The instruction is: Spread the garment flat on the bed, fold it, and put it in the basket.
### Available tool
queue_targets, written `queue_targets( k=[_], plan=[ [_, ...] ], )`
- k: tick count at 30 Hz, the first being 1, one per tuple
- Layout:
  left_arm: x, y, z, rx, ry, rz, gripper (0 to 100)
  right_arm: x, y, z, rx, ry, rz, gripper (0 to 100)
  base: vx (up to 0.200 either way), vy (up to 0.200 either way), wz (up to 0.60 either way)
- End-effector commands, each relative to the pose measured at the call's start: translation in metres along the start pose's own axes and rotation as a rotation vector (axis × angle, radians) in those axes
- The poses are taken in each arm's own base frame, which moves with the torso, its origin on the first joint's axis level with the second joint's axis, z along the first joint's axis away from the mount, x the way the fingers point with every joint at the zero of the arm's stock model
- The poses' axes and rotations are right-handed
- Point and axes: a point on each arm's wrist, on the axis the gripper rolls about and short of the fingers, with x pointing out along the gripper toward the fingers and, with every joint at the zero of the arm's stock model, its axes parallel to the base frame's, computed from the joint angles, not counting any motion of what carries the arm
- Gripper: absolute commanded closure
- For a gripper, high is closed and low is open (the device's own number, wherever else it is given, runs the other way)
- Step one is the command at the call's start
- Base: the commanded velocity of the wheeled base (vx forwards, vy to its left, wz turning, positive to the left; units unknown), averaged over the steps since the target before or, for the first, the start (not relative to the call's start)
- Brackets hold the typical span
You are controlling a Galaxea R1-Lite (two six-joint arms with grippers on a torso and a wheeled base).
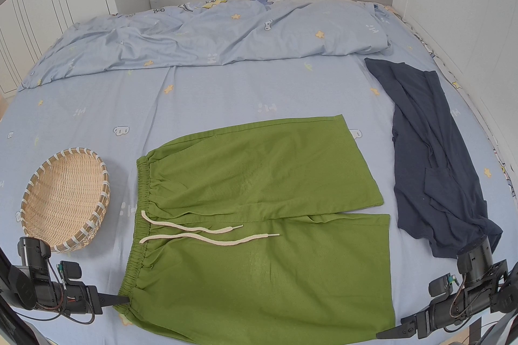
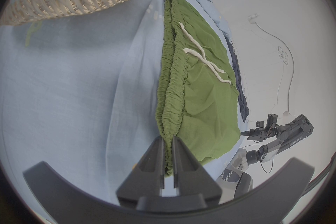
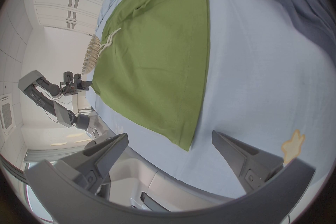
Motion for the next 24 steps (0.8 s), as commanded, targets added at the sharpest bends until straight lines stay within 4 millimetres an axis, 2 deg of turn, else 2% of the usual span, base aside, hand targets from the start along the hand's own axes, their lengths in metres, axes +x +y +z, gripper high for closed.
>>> queue_targets(
  k=[1, 10, 17, 24],
  plan=[
    [0.0, -0.001, -0.004, -0.011, 0.013, -0.001, 100, 0.017, -0.01, -0.004, 0.026, 0.109, -0.02, 0, 0.0, 0.0, 0.0],
    [0.0, 0.0, -0.003, -0.008, 0.009, 0.001, 100, 0.028, -0.012, -0.003, 0.018, 0.156, 0.05, 0, 0.0, 0.0, 0.0],
    [0.0, 0.0, -0.002, -0.006, 0.009, 0.0, 100, 0.031, -0.006, -0.001, -0.025, 0.156, 0.134, 0, 0.0, 0.0, 0.0],
    [0.0, 0.0, -0.002, -0.009, 0.007, 0.0, 100, 0.03, -0.007, 0.0, -0.021, 0.143, 0.141, 0, 0.0, 0.0, 0.0]
  ],
)
